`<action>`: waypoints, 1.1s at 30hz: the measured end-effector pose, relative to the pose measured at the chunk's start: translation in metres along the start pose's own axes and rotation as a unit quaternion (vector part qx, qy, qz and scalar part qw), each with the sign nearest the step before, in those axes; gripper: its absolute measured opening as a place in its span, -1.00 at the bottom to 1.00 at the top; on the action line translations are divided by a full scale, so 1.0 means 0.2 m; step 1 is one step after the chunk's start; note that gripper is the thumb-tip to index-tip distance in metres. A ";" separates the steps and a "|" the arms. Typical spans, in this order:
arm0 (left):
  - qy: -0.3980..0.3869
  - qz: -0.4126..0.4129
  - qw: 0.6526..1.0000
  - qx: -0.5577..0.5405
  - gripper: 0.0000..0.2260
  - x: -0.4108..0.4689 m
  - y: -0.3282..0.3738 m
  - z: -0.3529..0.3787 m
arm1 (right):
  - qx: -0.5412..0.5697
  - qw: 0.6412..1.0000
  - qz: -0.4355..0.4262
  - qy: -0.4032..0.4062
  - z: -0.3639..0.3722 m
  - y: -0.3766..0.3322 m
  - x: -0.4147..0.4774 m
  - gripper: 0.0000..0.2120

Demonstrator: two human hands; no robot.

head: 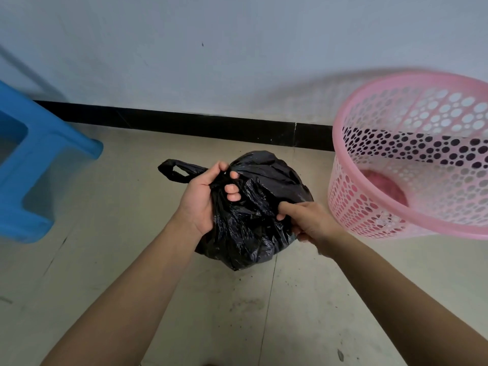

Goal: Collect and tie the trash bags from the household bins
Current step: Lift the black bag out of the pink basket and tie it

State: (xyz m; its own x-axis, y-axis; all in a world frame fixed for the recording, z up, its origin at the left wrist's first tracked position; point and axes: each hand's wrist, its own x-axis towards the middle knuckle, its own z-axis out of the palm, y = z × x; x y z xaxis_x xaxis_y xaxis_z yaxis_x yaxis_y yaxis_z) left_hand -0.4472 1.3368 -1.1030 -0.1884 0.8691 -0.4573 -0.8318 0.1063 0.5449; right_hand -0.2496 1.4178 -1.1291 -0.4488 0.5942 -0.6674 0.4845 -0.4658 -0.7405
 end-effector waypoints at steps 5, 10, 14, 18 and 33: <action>-0.030 -0.038 0.987 0.154 -0.70 -0.01 0.02 -0.01 | -0.111 0.984 -0.104 0.096 -0.02 0.00 0.01 -0.61; -0.060 -0.046 0.961 0.267 -0.65 -0.02 0.02 0.05 | -0.213 0.902 -0.370 0.064 -0.04 -0.11 -0.02 -0.11; -0.080 -0.022 0.923 0.375 -0.64 -0.06 0.03 0.12 | -0.397 0.843 -0.363 -0.004 -0.07 -0.12 0.08 -0.33; 0.077 0.076 0.803 0.586 -0.60 -0.05 0.04 0.11 | -0.382 0.837 -0.384 0.076 -0.10 -0.02 0.11 -0.95; 0.136 0.144 0.977 -0.073 -0.52 -0.02 -0.04 0.12 | -0.199 0.954 -0.156 -0.160 -0.03 0.10 0.05 -0.76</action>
State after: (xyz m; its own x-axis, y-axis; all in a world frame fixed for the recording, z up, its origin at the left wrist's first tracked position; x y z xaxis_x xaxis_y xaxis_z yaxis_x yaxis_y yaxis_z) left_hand -0.4274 1.3440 -1.0880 -0.5411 0.6904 -0.4802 -0.7856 -0.2111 0.5816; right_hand -0.2400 1.4175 -1.1507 -0.7934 0.4023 -0.4568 0.5085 0.0255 -0.8607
